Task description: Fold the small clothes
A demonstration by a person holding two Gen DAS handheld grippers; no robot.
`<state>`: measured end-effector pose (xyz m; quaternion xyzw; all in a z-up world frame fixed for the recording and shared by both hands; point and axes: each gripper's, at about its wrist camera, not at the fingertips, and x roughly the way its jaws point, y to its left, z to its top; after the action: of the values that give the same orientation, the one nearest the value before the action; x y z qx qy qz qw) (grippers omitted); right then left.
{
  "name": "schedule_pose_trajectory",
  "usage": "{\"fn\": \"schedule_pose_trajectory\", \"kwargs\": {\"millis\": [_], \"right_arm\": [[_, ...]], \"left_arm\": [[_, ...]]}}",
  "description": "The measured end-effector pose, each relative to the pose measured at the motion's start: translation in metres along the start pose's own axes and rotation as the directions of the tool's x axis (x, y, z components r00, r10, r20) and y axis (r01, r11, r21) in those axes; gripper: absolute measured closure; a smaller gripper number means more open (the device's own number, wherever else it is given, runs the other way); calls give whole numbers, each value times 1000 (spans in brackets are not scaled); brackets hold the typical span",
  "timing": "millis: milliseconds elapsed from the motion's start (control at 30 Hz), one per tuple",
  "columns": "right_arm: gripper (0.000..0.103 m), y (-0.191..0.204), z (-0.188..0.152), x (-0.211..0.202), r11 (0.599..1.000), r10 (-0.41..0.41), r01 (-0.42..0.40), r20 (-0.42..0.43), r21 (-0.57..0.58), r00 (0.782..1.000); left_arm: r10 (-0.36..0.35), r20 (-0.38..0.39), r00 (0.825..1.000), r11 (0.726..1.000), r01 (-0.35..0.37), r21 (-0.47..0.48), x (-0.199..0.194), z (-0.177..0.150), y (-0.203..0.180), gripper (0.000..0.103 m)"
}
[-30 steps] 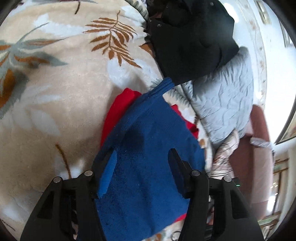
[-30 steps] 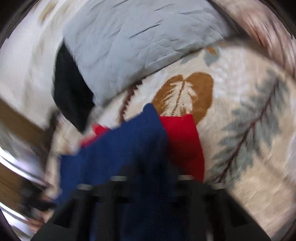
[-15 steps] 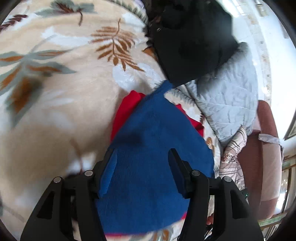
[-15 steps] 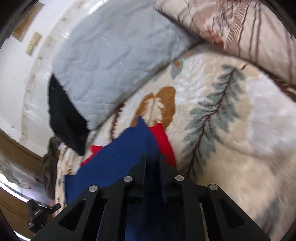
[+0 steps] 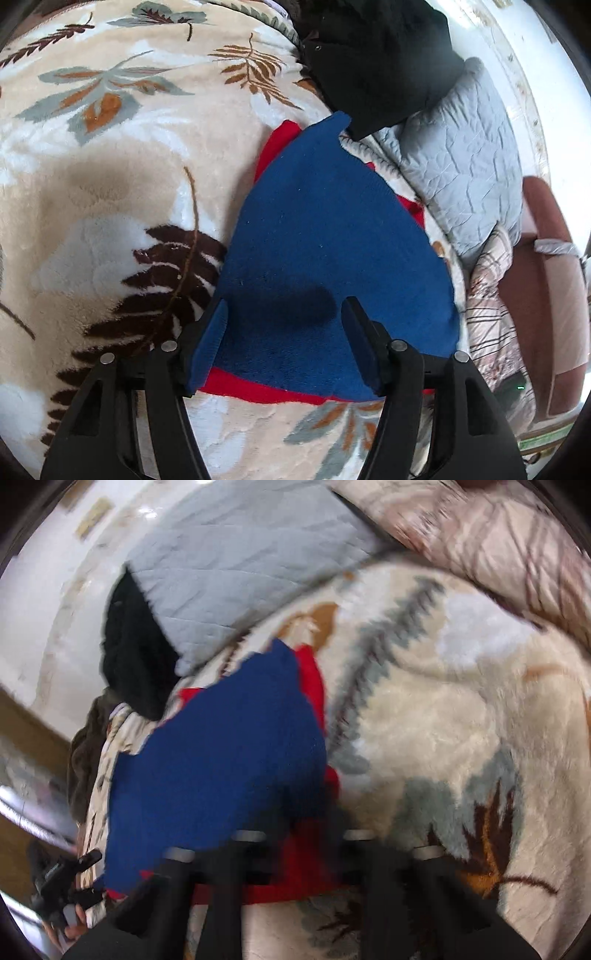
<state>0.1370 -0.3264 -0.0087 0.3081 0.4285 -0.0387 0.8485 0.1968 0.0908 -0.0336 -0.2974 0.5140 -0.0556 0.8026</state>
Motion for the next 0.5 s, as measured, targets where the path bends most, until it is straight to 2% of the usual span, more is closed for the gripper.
{"fn": "schedule_pose_trajectory", "kwargs": {"millis": [67,100,133,233,267,300,367,433,500], "right_arm": [[96,-4,7,-17,999,38,-39,50,14,998],[96,-5,11,-22,999,40,-41,70,10,997],[96,-10,16,-22,1000,27,-27,63,3,998],[94,-19,10,-7,999,-30,30,-7,18,1000],[93,-17,8,-6,999,-42,42,-7,20,999],[87,-17,5,-11,998,-48,48,2,30,999],[86,-17,3,-28,997,-32,30,22,67,999],[71,-17,-5,-43,994,23,-27,35,105,999],[49,-16,-14,-50,990,39,-45,51,135,998]], "left_arm": [[45,10,999,999,-45,19,0,0,0,40],[112,23,993,993,-112,35,1,1,0,40],[148,31,988,987,-150,51,2,1,1,40],[136,8,991,990,-136,36,-2,-1,10,40],[133,11,991,991,-133,30,-8,-2,12,40],[131,17,991,991,-132,32,-14,-5,13,40],[103,37,994,994,-104,38,-27,-11,12,40],[43,65,997,998,-47,53,-40,-18,8,40],[27,94,995,996,-34,82,-43,-20,0,33]]}}
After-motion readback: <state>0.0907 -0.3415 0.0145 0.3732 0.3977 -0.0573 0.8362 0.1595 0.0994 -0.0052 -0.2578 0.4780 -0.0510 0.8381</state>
